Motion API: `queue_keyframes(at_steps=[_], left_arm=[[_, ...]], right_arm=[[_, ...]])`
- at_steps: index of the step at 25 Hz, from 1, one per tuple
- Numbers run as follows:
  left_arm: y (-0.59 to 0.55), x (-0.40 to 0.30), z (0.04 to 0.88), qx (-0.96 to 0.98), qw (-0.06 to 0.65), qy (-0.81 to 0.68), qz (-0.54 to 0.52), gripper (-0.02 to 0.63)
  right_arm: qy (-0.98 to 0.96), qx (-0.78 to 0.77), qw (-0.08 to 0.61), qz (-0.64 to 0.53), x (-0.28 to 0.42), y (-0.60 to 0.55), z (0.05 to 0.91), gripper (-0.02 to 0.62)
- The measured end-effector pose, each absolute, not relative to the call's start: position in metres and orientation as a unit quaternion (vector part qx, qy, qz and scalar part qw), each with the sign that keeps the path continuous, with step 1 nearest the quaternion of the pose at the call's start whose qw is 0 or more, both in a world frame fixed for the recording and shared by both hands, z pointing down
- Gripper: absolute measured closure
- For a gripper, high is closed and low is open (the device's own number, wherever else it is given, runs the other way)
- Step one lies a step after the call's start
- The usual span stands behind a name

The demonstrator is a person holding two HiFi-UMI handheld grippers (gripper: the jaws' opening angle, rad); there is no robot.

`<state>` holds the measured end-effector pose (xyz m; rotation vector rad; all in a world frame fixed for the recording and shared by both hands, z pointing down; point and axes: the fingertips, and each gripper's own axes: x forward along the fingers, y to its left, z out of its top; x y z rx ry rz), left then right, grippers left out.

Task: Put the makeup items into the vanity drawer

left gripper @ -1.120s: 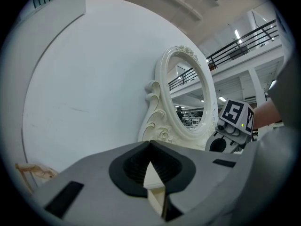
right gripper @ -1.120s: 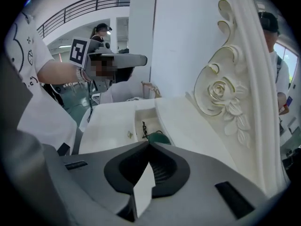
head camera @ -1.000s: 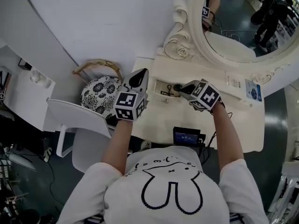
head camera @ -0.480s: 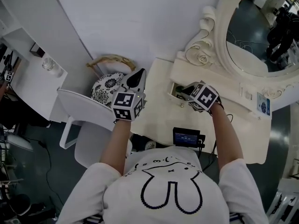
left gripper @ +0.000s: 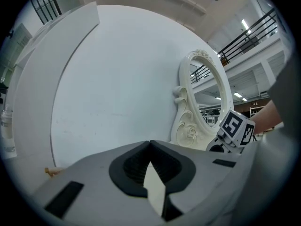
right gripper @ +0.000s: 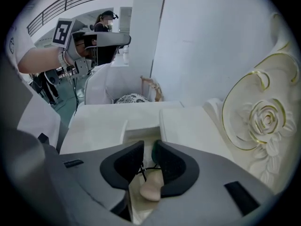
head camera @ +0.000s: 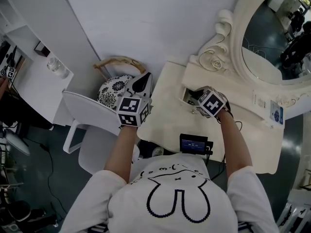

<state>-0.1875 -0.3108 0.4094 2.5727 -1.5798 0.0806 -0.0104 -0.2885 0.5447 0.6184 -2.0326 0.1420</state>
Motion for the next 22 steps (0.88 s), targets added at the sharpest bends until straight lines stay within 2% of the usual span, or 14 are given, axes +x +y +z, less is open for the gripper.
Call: queue_keyframes(at_steps=[5, 16, 18, 19, 21, 22], left_arm=[[-0.31, -0.181, 0.411, 0.856, 0.061, -0.512, 0.025, 0.601], [-0.304, -0.167, 0.407, 0.876, 0.056, -0.478, 0.02, 0.601], [-0.301, -0.162, 0.406, 0.878, 0.056, -0.474, 0.019, 0.601], [-0.299, -0.159, 0.405, 0.879, 0.056, -0.473, 0.019, 0.601], [-0.295, -0.154, 0.405, 0.881, 0.056, -0.469, 0.018, 0.601], [-0.292, -0.151, 0.405, 0.882, 0.056, -0.468, 0.018, 0.601]], right_arm=[[-0.841, 0.256, 0.472, 0.068, -0.009, -0.286, 0.537, 0.487], [-0.849, 0.293, 0.435, 0.068, -0.012, -0.265, 0.521, 0.479], [-0.844, 0.302, 0.441, 0.045, -0.011, -0.26, 0.515, 0.495], [-0.839, 0.305, 0.45, 0.025, -0.009, -0.259, 0.513, 0.516], [-0.824, 0.309, 0.475, -0.023, -0.002, -0.256, 0.508, 0.597], [-0.817, 0.308, 0.486, -0.044, 0.001, -0.254, 0.506, 0.598]])
